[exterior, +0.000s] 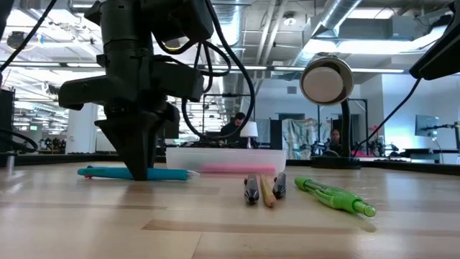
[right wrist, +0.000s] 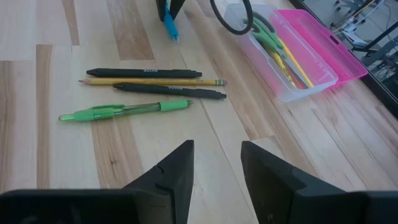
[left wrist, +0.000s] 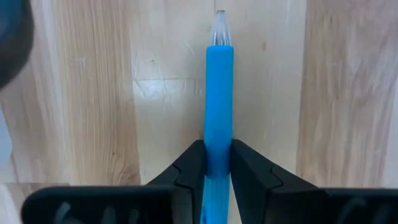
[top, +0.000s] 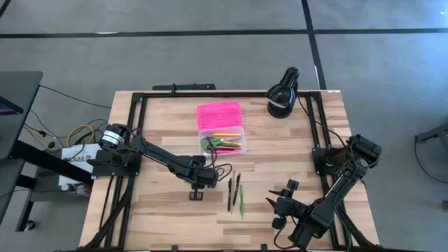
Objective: Pick & place school supplies into a supply box
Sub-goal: Put the blue pen into the supply box
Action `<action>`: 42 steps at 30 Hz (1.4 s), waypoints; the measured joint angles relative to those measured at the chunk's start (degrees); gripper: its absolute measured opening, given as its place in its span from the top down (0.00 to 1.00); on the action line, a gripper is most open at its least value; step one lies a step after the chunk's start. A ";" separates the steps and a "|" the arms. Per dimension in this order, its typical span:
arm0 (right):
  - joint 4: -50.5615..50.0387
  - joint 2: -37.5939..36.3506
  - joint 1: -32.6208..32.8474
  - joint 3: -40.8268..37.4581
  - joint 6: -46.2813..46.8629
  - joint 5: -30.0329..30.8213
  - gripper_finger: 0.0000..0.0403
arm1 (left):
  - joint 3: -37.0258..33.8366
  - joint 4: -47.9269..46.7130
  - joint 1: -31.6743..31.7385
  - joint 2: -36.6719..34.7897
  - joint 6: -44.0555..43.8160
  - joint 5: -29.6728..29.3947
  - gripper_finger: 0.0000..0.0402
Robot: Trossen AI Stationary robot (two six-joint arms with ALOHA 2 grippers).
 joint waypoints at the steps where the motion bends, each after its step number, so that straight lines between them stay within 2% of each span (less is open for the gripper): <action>1: 0.02 0.00 0.00 0.00 0.00 0.00 0.68 | -0.02 0.12 -0.17 0.00 0.00 -0.20 0.86; 13: 0.13 0.00 0.00 -0.02 0.00 0.00 0.68 | -0.11 2.78 -2.02 0.20 0.04 -3.95 0.87; 23: 0.13 0.00 0.00 -0.02 0.00 0.00 0.68 | -0.08 3.53 -2.01 -1.27 -0.68 -4.44 0.87; 32: 0.09 0.00 0.00 -0.02 -0.02 0.00 0.68 | 0.06 8.39 -2.03 -3.48 0.10 -4.70 0.88; 42: 0.04 0.00 0.00 -0.02 -0.02 0.02 0.68 | 3.55 6.64 0.08 -3.55 2.80 -5.15 0.88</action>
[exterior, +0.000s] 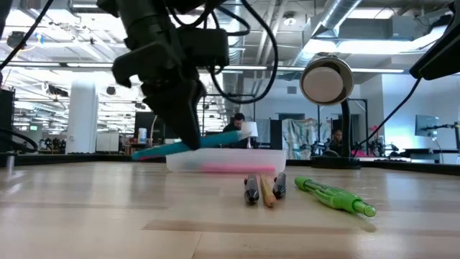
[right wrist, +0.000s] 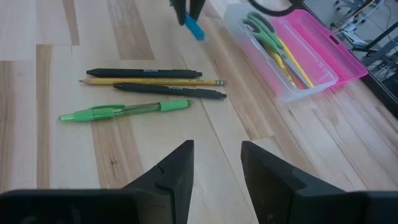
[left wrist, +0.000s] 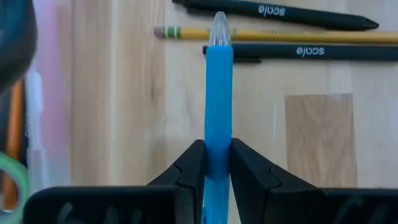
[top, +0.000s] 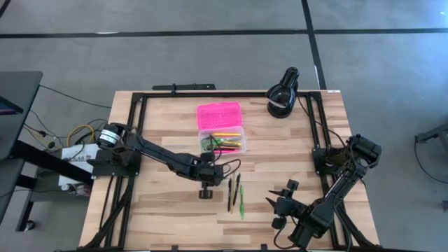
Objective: Pick & place school supplies into a supply box
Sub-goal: Put the blue pen into the supply box
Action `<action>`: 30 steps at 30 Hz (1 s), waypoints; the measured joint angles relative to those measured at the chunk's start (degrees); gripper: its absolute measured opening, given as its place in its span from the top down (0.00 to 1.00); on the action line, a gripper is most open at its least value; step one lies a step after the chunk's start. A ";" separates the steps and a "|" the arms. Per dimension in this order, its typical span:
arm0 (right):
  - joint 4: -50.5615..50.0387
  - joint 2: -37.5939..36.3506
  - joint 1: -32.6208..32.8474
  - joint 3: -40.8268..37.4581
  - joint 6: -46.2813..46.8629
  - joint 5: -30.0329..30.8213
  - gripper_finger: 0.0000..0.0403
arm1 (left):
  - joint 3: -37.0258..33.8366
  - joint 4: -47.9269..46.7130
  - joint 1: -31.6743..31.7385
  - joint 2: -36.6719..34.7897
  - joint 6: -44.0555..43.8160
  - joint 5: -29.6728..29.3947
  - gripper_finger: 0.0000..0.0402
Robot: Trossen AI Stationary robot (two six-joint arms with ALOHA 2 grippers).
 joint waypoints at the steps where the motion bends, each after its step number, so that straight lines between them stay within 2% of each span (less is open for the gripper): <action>1: 0.00 0.00 0.00 0.00 0.00 -0.02 0.68 | 0.68 -0.73 0.29 -0.01 0.68 -0.08 0.88; 9: 0.00 0.00 0.00 0.00 0.00 -0.02 0.68 | 6.67 -7.45 4.48 -0.12 7.06 -6.96 0.88; 19: 0.00 0.00 0.00 0.00 0.00 -0.02 0.68 | 8.02 -7.41 14.92 -0.14 13.90 -6.95 0.88; 27: 0.00 0.00 0.00 0.00 0.00 0.00 0.68 | 8.02 -1.67 21.71 0.02 17.65 -0.78 0.88; 30: 0.02 0.00 0.00 0.00 0.00 0.00 0.68 | 7.87 -1.69 23.55 0.23 18.01 -0.40 0.88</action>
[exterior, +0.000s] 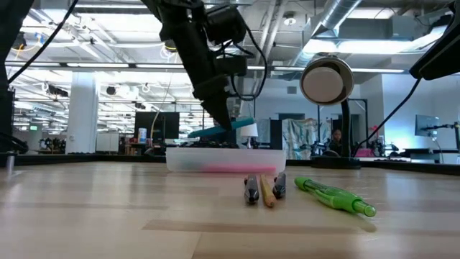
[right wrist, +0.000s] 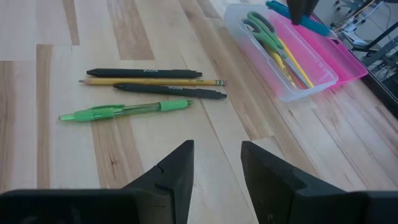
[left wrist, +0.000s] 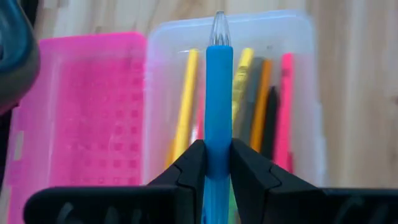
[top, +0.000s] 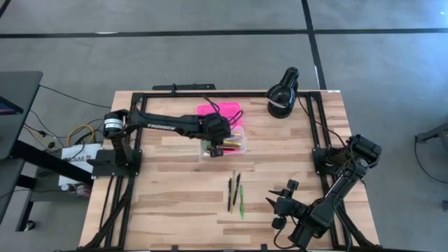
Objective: Pick & place school supplies into a supply box
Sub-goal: Put the blue pen into the supply box, then put the green pen into the supply box
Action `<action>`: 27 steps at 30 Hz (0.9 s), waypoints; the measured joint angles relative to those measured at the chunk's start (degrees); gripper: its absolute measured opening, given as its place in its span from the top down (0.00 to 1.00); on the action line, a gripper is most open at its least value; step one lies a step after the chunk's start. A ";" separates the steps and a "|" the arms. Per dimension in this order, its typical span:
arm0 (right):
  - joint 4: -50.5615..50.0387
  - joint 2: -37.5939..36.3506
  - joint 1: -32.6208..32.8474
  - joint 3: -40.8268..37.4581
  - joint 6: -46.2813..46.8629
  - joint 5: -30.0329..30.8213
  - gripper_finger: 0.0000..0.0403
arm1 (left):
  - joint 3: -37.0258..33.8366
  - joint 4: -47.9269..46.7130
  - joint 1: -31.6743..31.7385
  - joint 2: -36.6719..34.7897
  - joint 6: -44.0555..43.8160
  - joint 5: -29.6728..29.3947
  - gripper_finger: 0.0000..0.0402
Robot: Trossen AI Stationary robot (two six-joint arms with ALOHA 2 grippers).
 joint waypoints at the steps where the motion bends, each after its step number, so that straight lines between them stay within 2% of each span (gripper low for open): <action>1: 0.00 0.00 0.00 0.00 0.00 -0.02 0.68 | -0.31 0.51 0.50 0.00 0.00 -0.01 0.88; 7: -0.01 0.00 0.00 0.00 -0.02 0.00 0.68 | -1.30 0.94 2.13 0.02 0.46 0.04 0.87; 21: 0.02 0.00 -0.04 0.00 -0.02 0.00 0.68 | -1.30 1.27 2.22 0.04 2.45 1.16 0.70; 27: 0.09 0.00 -0.24 0.00 -0.01 0.17 0.68 | -1.30 -0.68 0.04 -0.27 2.51 5.85 0.68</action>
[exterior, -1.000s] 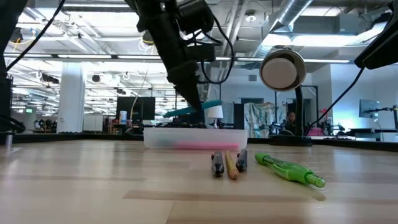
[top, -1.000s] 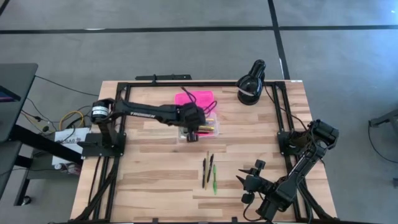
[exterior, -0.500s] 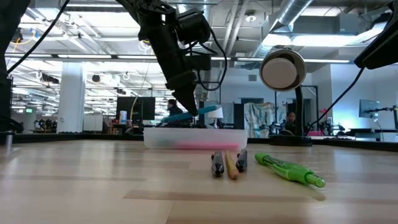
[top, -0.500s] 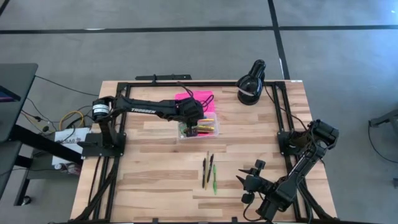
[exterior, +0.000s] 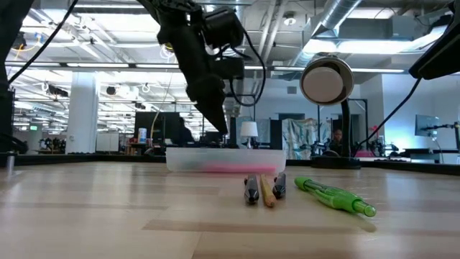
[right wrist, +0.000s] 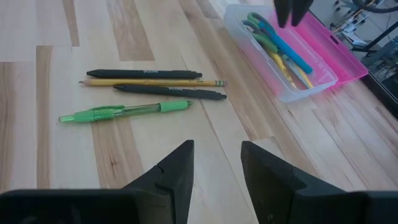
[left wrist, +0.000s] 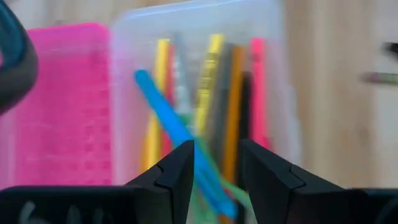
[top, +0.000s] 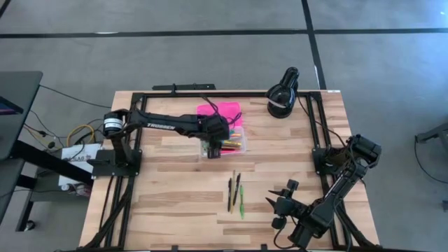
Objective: Pick & place school supplies into a supply box
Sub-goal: Put the green pen into the supply box
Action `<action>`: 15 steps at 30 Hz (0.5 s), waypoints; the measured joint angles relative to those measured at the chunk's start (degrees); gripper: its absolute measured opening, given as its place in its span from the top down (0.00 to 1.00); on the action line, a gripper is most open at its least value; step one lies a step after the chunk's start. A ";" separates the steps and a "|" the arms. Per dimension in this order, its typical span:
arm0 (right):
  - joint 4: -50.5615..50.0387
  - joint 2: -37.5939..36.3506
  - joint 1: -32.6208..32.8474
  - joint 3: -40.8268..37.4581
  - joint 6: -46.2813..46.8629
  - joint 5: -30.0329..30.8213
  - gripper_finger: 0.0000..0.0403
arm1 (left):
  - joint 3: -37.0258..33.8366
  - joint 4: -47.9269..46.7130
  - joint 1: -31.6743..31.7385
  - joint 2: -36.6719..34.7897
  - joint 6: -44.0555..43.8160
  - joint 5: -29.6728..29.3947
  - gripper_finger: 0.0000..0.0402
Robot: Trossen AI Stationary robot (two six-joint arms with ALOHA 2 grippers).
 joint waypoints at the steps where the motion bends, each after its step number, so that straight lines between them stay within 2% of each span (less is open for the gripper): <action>1: 0.02 0.00 -0.16 0.00 0.01 0.00 0.68 | 0.00 -0.50 -0.81 -0.27 0.00 0.14 0.68; 9: 1.42 0.54 -1.80 0.04 0.00 -0.01 0.68 | -0.05 -9.71 -7.98 -7.59 -0.22 -0.33 0.68; 15: 1.83 2.87 -2.67 0.00 0.01 -0.50 0.68 | -6.70 -6.09 -13.21 -19.42 -2.63 -2.59 0.68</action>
